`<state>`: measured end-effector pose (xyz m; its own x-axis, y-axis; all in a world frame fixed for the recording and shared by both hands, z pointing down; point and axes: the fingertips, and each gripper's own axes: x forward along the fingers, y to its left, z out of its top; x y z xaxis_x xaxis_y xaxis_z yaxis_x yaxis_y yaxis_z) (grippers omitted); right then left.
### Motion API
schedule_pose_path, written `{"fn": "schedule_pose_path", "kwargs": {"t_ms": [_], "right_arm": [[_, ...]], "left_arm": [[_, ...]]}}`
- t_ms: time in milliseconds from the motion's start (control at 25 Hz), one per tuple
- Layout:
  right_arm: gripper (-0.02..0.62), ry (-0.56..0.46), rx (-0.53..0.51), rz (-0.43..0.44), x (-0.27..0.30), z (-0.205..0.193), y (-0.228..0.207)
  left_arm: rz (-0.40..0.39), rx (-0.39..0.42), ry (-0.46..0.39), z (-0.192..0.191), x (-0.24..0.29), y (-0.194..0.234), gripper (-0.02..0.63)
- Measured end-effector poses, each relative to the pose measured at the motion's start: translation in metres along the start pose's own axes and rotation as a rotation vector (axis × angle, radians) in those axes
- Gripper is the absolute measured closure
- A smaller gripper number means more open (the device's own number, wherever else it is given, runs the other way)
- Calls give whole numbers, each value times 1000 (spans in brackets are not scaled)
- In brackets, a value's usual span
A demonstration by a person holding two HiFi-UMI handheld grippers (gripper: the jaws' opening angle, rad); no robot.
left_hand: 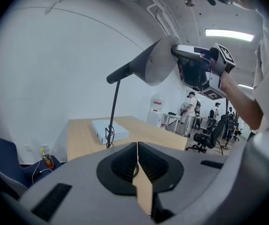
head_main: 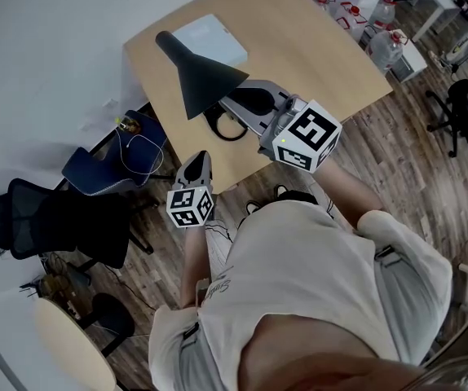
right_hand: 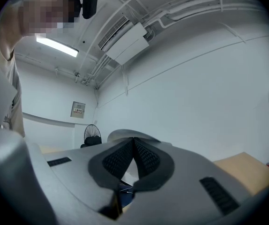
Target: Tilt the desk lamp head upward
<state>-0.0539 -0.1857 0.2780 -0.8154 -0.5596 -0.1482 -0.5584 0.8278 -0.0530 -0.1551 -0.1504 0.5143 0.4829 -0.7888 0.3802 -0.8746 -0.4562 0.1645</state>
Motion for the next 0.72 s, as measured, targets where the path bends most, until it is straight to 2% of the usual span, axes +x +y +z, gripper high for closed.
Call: {"fn": "schedule_pose_path", "kwargs": {"t_ms": [400, 720], "right_arm": [[601, 30, 9, 14, -4, -10, 1], [601, 94, 31, 13, -9, -38, 5]], "left_arm": [[5, -4, 14, -7, -1, -4, 589], [12, -2, 3, -2, -4, -6, 589]]}}
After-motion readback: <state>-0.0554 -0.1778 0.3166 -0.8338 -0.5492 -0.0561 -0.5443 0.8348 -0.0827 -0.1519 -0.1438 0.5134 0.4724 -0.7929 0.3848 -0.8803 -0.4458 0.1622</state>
